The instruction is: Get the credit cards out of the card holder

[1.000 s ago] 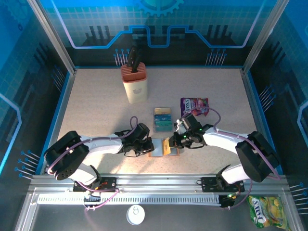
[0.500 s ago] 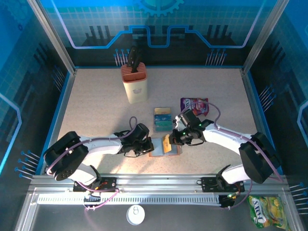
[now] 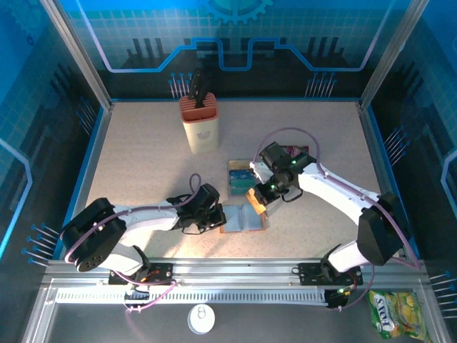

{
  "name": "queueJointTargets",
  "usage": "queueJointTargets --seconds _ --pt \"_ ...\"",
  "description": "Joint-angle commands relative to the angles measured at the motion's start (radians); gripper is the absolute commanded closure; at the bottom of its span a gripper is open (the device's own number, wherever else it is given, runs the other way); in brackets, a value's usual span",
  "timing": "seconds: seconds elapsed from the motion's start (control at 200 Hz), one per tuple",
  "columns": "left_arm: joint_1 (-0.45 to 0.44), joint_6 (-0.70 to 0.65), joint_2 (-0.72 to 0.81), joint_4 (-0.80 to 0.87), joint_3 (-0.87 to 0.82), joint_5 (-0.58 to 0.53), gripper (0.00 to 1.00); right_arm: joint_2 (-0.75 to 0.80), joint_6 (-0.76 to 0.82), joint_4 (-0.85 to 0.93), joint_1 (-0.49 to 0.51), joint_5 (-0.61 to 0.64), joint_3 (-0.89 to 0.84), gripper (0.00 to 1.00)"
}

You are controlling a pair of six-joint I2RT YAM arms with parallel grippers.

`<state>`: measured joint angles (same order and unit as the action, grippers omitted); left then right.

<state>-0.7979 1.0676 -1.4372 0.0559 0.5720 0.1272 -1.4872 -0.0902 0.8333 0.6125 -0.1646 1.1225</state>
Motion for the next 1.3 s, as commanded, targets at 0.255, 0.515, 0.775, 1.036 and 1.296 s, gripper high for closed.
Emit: queueJointTargets --seconds 0.255,0.515,0.775,1.036,1.296 --pt "0.005 -0.01 0.033 0.064 0.002 -0.014 0.94 -0.136 0.695 0.231 -0.002 0.079 0.229 1.0" --pt "0.006 -0.012 0.065 0.085 0.007 -0.019 0.83 -0.286 0.886 0.332 -0.042 0.092 0.451 1.0" --pt "0.012 -0.008 0.106 0.129 -0.001 -0.034 0.8 -0.481 0.954 0.426 -0.077 0.089 0.738 1.0" --pt "0.032 -0.014 0.138 0.166 -0.004 -0.04 0.8 -0.654 0.985 0.491 -0.1 0.071 0.971 1.0" --pt "0.053 -0.029 0.129 0.178 0.004 -0.024 0.79 -0.769 0.988 0.518 -0.102 0.05 1.095 1.0"
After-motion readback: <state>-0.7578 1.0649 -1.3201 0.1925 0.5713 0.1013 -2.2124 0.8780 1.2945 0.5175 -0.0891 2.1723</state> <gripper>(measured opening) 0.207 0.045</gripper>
